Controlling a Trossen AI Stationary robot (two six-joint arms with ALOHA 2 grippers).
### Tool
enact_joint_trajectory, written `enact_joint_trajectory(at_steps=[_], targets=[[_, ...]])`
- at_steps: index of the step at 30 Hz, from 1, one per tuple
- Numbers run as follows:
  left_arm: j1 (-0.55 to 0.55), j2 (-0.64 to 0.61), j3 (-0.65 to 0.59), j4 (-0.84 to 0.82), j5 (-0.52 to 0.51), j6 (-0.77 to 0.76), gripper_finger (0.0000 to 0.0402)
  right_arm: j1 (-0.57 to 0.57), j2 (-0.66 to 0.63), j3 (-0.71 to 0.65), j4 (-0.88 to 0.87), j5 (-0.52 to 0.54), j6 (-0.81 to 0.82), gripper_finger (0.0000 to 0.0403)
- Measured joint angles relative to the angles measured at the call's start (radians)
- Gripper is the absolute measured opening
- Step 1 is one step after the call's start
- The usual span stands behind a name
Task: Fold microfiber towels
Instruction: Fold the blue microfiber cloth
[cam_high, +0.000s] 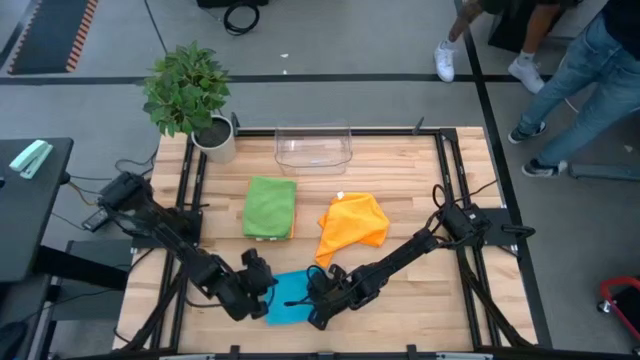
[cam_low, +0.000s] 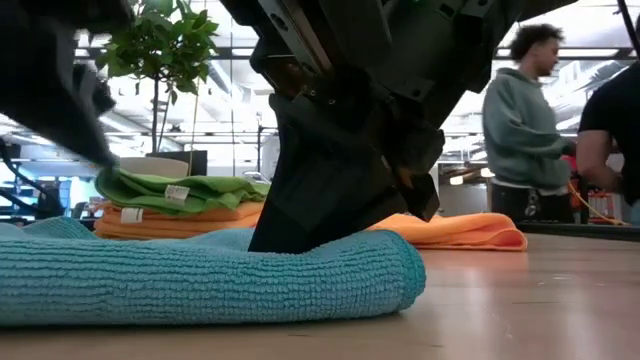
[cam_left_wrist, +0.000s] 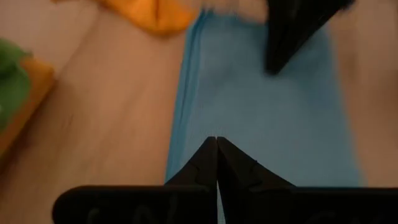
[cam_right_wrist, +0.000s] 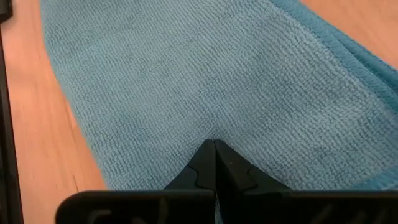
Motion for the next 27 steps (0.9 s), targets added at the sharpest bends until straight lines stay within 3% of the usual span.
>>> enact_joint_trajectory(at_steps=[3,6,12,18,23,27], targets=[[-0.018,-0.076,0.0,0.035,-0.007,-0.003,0.0005,-0.001,-0.003,-0.001,-0.002,0.022,-0.015,0.0004],[-0.081,-0.093,0.003,0.171,0.046,0.018,0.0005,-0.013,-0.005,-0.002,0.002,0.022,-0.027,0.0004],[-0.204,0.042,0.001,0.236,0.071,-0.094,0.0004,-0.037,-0.005,-0.003,0.017,0.007,-0.052,0.0004],[-0.195,0.135,0.002,0.301,0.059,-0.136,0.0003,-0.038,-0.005,-0.004,0.023,-0.005,-0.054,0.0003],[-0.177,0.205,0.002,0.284,0.162,-0.177,0.0003,-0.046,-0.005,-0.005,0.027,-0.025,-0.054,0.0003],[-0.172,0.236,0.008,0.299,0.189,-0.236,0.0003,-0.047,-0.005,-0.005,0.027,-0.029,-0.051,0.0003]])
